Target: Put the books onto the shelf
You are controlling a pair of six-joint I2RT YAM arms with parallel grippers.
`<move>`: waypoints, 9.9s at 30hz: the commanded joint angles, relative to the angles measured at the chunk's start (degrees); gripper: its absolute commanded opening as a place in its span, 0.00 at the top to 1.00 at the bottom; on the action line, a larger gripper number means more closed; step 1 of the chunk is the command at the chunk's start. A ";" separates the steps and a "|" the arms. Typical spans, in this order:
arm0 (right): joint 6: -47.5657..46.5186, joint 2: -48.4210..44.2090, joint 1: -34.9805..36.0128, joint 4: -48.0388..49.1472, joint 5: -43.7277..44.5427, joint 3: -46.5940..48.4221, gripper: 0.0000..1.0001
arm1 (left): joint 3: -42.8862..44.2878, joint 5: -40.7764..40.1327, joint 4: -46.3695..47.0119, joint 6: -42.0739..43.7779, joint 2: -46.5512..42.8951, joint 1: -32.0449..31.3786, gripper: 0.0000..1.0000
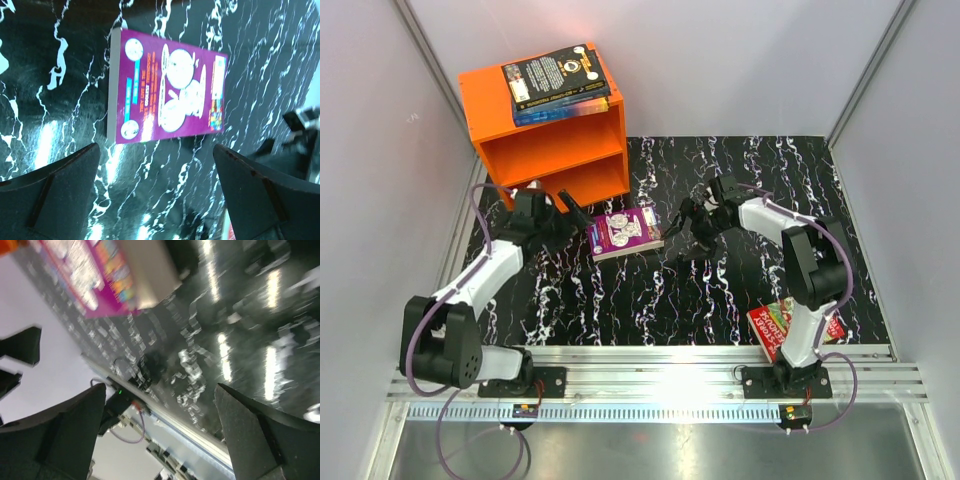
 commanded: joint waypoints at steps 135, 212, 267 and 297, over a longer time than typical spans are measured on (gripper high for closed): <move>2.92 -40.35 -7.09 -29.29 16.58 18.82 0.00 | -8.92 13.20 67.27 -49.45 3.12 -12.59 1.00; 41.06 5.59 10.05 50.30 -6.84 28.53 1.00 | 7.70 4.59 -28.16 -11.41 -40.65 -2.48 0.01; 52.23 37.60 4.69 43.44 -7.72 58.61 0.67 | 57.07 -25.44 -28.33 2.13 31.77 -9.42 0.18; 57.61 7.56 -0.23 66.31 -11.04 13.79 0.35 | 81.52 -39.52 -35.02 4.77 46.98 -9.25 0.09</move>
